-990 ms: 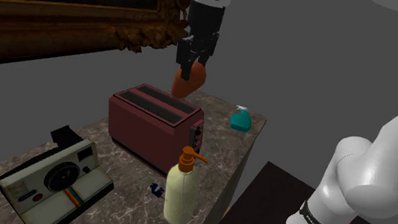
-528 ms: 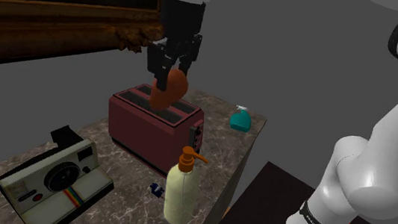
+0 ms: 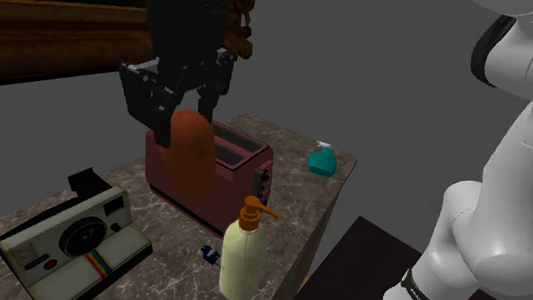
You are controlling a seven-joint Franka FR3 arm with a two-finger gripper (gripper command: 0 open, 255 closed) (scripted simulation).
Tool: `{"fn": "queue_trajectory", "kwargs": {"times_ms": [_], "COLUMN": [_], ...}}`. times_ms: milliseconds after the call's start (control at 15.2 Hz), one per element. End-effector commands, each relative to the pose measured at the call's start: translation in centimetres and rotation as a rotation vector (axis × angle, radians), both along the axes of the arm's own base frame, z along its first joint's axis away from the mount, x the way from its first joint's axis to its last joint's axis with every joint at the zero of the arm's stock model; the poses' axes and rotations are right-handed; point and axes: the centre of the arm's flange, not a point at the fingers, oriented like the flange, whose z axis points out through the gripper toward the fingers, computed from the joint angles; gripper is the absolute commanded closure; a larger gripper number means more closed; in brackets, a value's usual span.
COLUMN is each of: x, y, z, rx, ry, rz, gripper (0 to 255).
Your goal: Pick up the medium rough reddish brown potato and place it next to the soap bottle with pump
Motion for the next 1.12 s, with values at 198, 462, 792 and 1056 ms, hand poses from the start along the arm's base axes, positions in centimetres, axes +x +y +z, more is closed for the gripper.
{"fn": "queue_trajectory", "kwargs": {"times_ms": [198,462,792,1056], "x": [-1.1,-2.2,-2.6,-2.6], "y": [6.4,11.5,13.1,13.1], "z": [-0.1,-0.1,-2.2,-4.4], "rx": [0.001,0.001,0.001,0.001], "ry": [0.000,0.000,0.000,0.000], "rz": [-0.003,-0.003,-0.003,-0.003], "gripper": [255,255,255,255]}}
